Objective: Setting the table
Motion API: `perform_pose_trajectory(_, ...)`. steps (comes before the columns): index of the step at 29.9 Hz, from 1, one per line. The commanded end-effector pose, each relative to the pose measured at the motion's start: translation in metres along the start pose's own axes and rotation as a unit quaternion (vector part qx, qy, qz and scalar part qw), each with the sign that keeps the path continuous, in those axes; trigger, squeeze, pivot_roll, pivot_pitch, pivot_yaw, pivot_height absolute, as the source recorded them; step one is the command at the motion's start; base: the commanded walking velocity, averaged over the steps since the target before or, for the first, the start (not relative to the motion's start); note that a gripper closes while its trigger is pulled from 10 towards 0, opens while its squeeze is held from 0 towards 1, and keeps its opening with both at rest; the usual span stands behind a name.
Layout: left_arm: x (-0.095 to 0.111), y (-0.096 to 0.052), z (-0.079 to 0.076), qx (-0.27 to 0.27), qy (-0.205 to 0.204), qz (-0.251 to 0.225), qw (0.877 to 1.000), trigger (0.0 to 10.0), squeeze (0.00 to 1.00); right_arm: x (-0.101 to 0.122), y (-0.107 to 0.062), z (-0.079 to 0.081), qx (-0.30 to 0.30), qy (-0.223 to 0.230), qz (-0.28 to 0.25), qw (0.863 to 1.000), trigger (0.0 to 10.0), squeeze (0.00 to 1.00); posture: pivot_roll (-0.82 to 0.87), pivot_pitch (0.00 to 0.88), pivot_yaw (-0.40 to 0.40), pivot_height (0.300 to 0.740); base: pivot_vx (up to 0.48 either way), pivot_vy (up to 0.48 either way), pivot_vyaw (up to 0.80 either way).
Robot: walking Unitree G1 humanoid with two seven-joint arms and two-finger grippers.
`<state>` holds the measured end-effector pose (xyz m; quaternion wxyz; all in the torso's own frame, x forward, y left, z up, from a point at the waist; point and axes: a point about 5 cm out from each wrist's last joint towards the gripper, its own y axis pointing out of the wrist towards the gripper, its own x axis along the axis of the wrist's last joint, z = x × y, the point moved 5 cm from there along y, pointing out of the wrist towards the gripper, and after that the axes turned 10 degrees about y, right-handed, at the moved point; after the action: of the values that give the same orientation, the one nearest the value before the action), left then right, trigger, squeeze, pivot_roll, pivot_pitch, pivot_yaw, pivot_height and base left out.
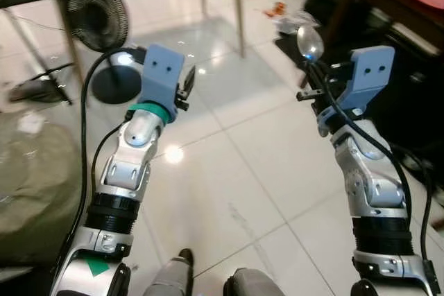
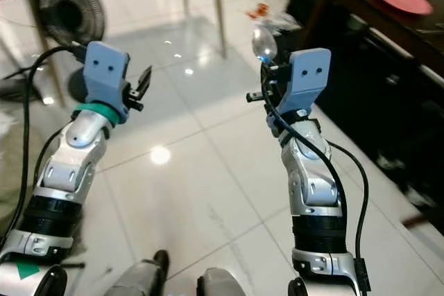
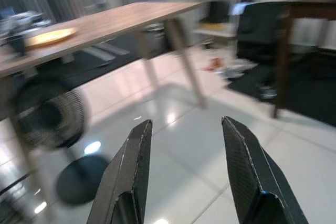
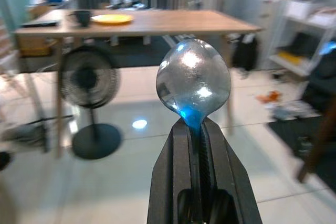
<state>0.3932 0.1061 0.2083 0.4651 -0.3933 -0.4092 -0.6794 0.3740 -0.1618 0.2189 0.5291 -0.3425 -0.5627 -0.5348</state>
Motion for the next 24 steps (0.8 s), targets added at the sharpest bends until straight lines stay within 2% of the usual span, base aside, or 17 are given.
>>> perform_pose_trajectory(1,-0.003,0.000,-0.007,-0.009,0.000,0.007,1.000,10.0,0.00,0.000,-0.002,-0.003,-0.001,0.001,-0.001,1.000,10.0,0.00,-0.06,0.000,-0.002,0.740,0.000,0.000,0.80)
perform_pose_trajectory(6,-0.002,0.000,-0.011,-0.013,-0.002,0.006,1.000,10.0,0.00,-0.003,-0.005,0.002,0.011,0.000,0.004,1.000,10.0,0.00,-0.06,0.000,-0.002,0.740,0.000,0.000,0.80)
perform_pose_trajectory(15,-0.001,0.001,-0.014,-0.008,-0.013,0.005,1.000,10.0,0.00,-0.002,-0.003,0.000,0.003,-0.003,0.004,1.000,10.0,0.00,-0.07,0.000,-0.008,0.740,0.000,0.000,0.80)
perform_pose_trajectory(18,-0.001,0.001,-0.016,-0.009,-0.015,0.005,1.000,10.0,0.00,-0.003,-0.003,-0.003,-0.007,0.003,0.004,1.000,10.0,0.00,-0.07,0.000,-0.012,0.740,0.000,0.000,0.53)
perform_pose_trajectory(22,0.000,0.001,-0.016,-0.005,-0.016,0.006,1.000,10.0,0.00,-0.002,-0.003,-0.006,-0.018,0.013,0.000,1.000,10.0,0.00,-0.07,0.000,-0.011,0.740,0.000,0.000,0.00)
perform_pose_trajectory(24,-0.002,0.002,-0.014,0.007,-0.019,0.010,1.000,10.0,0.00,0.002,-0.003,-0.012,-0.034,0.028,-0.010,0.999,10.0,0.00,-0.07,0.000,-0.007,0.740,0.459,0.000,0.00)
